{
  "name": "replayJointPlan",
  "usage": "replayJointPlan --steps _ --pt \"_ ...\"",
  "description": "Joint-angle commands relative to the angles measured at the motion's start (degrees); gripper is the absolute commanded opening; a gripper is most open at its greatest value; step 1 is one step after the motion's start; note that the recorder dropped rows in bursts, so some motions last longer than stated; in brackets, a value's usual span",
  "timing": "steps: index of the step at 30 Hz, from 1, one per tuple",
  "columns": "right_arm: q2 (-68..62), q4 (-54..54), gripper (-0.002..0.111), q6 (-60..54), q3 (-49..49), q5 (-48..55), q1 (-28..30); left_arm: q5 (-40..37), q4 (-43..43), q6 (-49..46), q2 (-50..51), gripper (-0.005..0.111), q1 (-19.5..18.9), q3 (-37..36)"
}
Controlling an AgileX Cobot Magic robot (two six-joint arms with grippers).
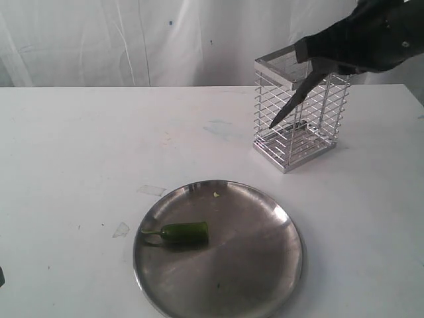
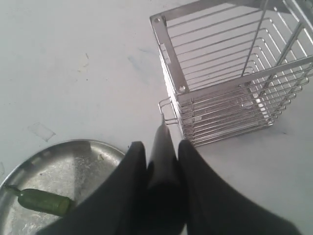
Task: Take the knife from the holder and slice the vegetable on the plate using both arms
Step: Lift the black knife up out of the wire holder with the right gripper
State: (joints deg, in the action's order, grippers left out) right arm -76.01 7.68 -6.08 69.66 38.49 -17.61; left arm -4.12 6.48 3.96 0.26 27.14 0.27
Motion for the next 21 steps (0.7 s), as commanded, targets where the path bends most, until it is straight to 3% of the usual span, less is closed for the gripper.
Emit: replayJointPlan --steps 1,6,11,17,21 --pt "5.97 0.57 0.000 -2.67 0.55 3.10 0.48 -0.20 0.56 0.08 -0.26 0.000 -0.21 -0.27" --pt "13.24 6.19 0.000 -6.58 0.15 6.53 0.48 -0.20 0.56 0.08 -0.26 0.000 -0.21 -0.27" --pt "19.89 20.42 0.000 -16.41 -1.02 7.03 0.48 -0.20 0.56 0.08 -0.26 0.000 -0.21 -0.27" --pt "25.48 29.90 0.000 -22.93 -4.55 10.14 0.48 -0.20 0.56 0.08 -0.26 0.000 -0.21 -0.27" --pt "27.37 31.72 0.000 -23.88 -7.76 9.46 0.48 4.12 1.42 0.82 -0.26 0.000 -0.21 -0.27"
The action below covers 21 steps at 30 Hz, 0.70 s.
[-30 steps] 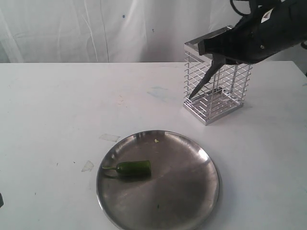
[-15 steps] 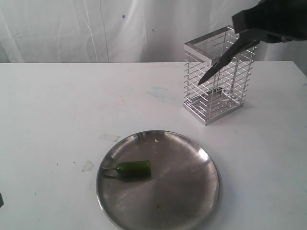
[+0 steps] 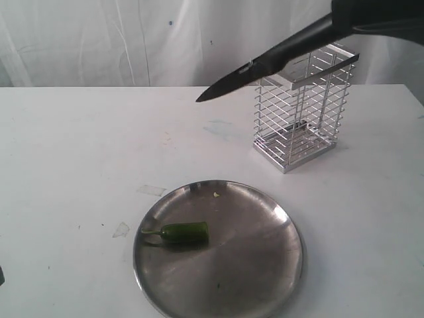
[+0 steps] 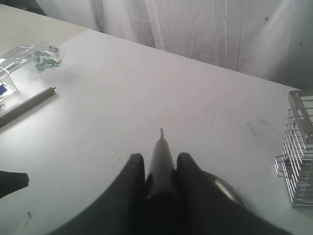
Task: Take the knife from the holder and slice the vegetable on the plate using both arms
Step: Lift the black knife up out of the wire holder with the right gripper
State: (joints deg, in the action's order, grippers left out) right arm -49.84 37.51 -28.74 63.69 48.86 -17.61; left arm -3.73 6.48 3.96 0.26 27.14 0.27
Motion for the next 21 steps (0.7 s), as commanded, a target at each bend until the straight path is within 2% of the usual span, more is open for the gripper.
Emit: replayJointPlan --steps 1,4,9,13,14,16,21 --pt "1.30 2.62 0.000 -1.37 -2.38 -0.34 0.48 5.61 3.03 3.05 -0.26 0.000 -0.21 -0.27" --pt "2.04 7.48 0.000 -4.44 -4.79 -0.20 0.48 8.45 8.00 11.19 -0.26 0.000 -0.21 -0.27" --pt "4.44 23.62 0.000 -15.24 -8.46 -0.20 0.48 8.06 8.46 21.37 -0.26 0.000 0.06 -0.27" --pt "3.52 38.25 0.000 -25.84 -9.85 3.07 0.48 3.73 7.89 20.03 1.52 0.000 5.97 1.71" --pt "2.68 39.37 0.000 -27.18 -10.22 3.32 0.48 6.11 7.66 18.07 5.01 0.000 8.49 2.57" --pt "1.57 39.76 0.000 -27.95 -10.33 3.32 0.48 10.06 6.28 17.96 9.40 0.000 10.37 3.52" --pt "-1.24 40.91 0.000 -31.18 -10.47 0.55 0.48 21.96 -3.60 19.31 25.54 0.000 12.98 8.61"
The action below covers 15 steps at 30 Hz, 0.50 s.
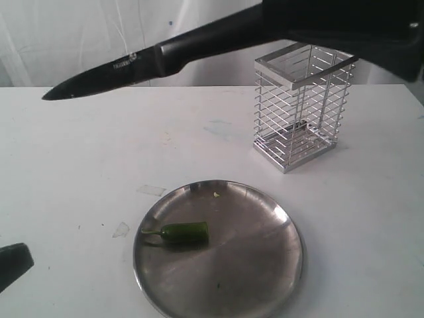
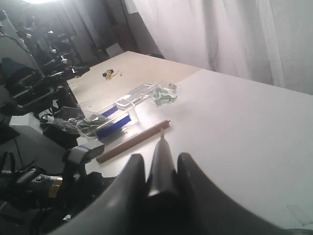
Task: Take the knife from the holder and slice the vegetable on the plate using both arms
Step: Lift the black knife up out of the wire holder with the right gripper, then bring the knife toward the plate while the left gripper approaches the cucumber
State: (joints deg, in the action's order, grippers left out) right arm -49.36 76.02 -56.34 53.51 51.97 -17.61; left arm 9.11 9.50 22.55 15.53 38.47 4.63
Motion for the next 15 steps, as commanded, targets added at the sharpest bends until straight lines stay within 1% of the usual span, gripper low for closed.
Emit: replayJointPlan --steps 1,4,7,10,15 --pt "-2.12 2.72 0.000 -4.08 -0.29 -3.78 0.48 11.10 -8.61 1.30 14.50 0.000 1.78 6.11" --pt "-3.42 3.97 0.000 -6.42 -0.29 -6.90 0.12 13.90 -14.14 1.91 27.40 0.000 1.78 12.68" --pt "-5.26 4.28 0.000 -8.07 -0.29 -8.15 -0.63 17.21 -16.94 4.24 38.46 0.000 1.78 18.11" --pt "-7.30 4.28 0.000 -8.07 -0.29 -8.44 -0.85 20.17 -17.56 4.37 44.89 0.000 1.78 22.30" --pt "-10.12 3.42 0.000 -9.69 -0.29 -8.81 -0.85 19.93 -18.14 0.62 48.44 0.000 1.64 26.64"
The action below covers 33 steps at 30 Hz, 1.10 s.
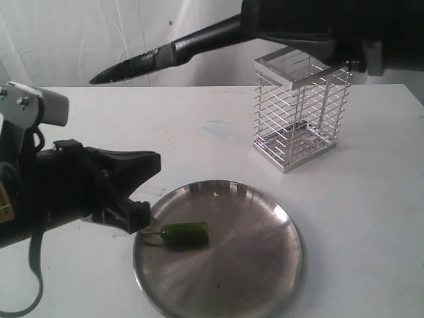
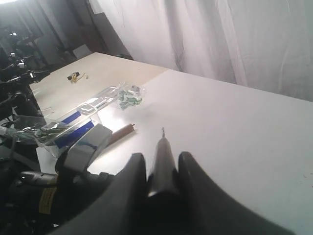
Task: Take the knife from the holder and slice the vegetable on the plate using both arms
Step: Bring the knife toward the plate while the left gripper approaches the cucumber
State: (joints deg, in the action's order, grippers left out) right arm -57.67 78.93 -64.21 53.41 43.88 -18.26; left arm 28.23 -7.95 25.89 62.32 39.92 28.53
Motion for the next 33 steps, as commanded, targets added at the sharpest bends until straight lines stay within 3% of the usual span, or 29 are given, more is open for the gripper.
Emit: replayJointPlan --steps 1,10,16,24,29,33 --pt "-2.30 0.04 0.000 -1.98 -0.42 -0.73 -0.21 0.37 -0.39 -3.79 1.65 0.000 0.18 3.19" --pt "-4.22 -2.43 0.000 -2.92 -6.39 0.02 -0.21 0.52 7.49 -15.47 1.65 0.000 0.18 4.31" --pt "-4.22 -6.03 0.000 -3.06 -8.96 2.39 -1.21 0.52 7.95 -15.85 1.65 0.000 0.18 4.31" --pt "-4.11 -6.67 0.000 -3.06 -8.84 -7.75 -1.82 -3.25 7.95 -15.62 1.65 0.000 0.18 4.21" --pt "-4.11 -6.43 0.000 -3.06 -7.35 -11.72 -1.82 -6.72 4.75 -14.58 1.65 0.000 0.18 4.21" --pt "-4.11 -1.94 0.000 -3.46 -5.64 -9.45 -1.82 -7.81 -4.36 -5.97 1.79 0.010 0.18 4.21"
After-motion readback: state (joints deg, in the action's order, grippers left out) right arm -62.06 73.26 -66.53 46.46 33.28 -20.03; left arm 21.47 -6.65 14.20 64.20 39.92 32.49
